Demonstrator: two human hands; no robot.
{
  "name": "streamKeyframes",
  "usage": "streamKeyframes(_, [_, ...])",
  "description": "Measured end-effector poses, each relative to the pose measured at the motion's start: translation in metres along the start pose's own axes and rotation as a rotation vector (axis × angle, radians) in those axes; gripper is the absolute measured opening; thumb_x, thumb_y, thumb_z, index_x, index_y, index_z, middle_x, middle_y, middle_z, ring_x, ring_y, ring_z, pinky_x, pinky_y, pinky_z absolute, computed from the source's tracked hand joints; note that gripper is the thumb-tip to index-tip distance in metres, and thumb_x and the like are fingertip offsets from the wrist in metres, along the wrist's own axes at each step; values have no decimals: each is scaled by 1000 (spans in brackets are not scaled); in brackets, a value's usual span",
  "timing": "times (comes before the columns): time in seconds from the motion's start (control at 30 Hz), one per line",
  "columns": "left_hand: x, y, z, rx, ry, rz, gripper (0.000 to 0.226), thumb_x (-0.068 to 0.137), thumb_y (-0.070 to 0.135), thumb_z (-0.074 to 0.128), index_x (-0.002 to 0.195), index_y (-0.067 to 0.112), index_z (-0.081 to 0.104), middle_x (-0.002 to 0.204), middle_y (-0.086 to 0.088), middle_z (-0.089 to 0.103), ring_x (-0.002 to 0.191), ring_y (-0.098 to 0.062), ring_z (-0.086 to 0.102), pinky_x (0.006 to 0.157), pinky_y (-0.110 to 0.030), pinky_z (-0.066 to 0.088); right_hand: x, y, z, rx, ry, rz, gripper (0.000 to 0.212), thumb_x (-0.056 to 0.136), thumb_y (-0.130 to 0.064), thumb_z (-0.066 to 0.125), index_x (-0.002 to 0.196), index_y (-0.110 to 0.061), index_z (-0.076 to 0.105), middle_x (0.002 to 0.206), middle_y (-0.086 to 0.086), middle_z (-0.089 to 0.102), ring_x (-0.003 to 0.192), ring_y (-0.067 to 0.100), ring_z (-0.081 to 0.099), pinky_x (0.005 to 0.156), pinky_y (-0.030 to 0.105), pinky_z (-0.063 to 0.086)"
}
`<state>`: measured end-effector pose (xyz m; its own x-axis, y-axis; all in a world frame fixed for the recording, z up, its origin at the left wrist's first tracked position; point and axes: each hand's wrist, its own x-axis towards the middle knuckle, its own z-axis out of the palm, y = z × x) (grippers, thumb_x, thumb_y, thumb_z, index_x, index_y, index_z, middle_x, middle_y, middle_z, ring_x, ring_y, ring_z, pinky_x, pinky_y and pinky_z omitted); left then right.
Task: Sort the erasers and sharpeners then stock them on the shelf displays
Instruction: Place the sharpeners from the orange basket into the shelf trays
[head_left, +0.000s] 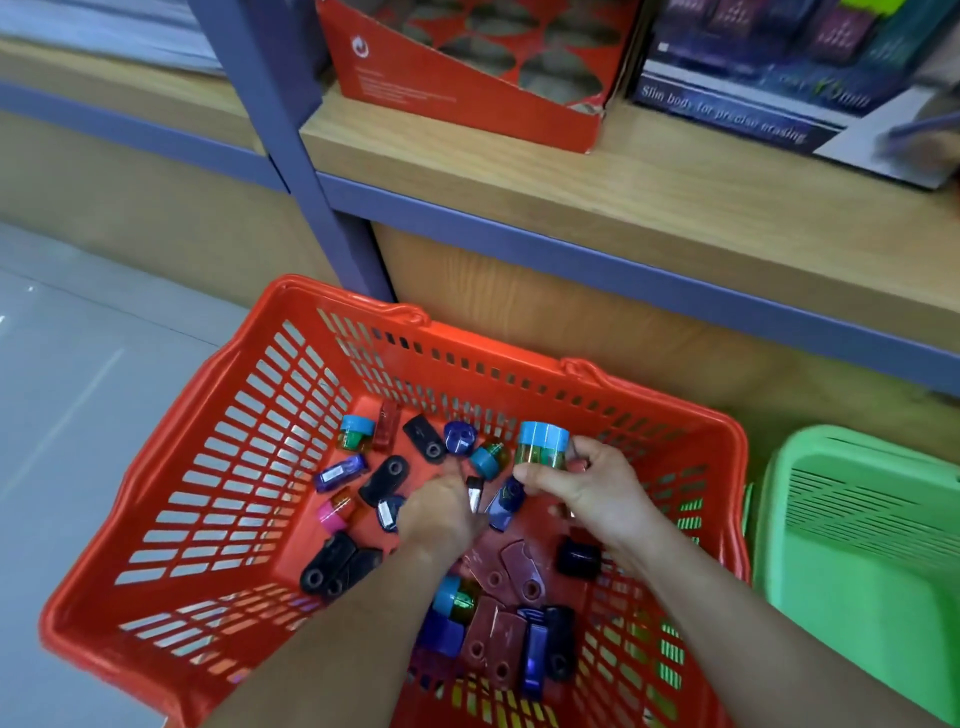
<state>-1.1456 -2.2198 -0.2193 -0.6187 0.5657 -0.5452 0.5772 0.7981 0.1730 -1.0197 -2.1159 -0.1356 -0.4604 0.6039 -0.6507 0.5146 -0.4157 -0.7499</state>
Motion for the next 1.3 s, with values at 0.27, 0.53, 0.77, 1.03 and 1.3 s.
streamKeyframes(0.27, [-1, -1, -54, -969, -111, -211, 22, 74, 16, 74, 92, 9, 64, 78, -6, 68, 70, -21, 64, 61, -27, 49, -17, -12, -12, -399, 1, -302, 35, 56, -38, 88, 73, -19, 65, 74, -5, 70, 69, 8, 62, 70, 29, 48])
streamKeyframes(0.53, [-99, 37, -161, -1523, -601, 311, 35, 76, 11, 65, 109, 20, 70, 123, -23, 62, 95, -32, 55, 50, -27, 51, -75, -58, -54, -603, -47, -534, 39, 50, -52, 79, 62, -28, 50, 56, -12, 41, 56, 3, 34, 55, 26, 32])
streamKeyframes(0.77, [-174, 84, -185, -1306, -549, 467, 33, 82, 23, 70, 115, 28, 67, 117, -16, 67, 104, -40, 57, 81, -40, 49, -145, -84, -89, -603, 79, -585, 37, 59, -47, 85, 67, -26, 55, 56, -12, 49, 53, 2, 39, 53, 20, 33])
streamKeyframes(1.03, [-225, 173, -193, -717, 28, 742, 51, 59, 59, 70, 107, 42, 65, 107, 10, 69, 104, -8, 62, 93, -24, 47, -232, -113, -156, 34, -36, -311, 29, 91, -46, 57, 108, -23, 63, 74, -7, 60, 52, 11, 52, 39, 18, 32])
streamKeyframes(1.3, [-265, 262, -221, -908, 25, 974, 42, 63, 30, 83, 101, 39, 65, 93, 24, 66, 91, -5, 61, 88, -25, 50, -279, -142, -237, 436, -25, -341, 29, 87, -41, 57, 91, -16, 71, 66, -2, 66, 46, 8, 58, 39, 18, 35])
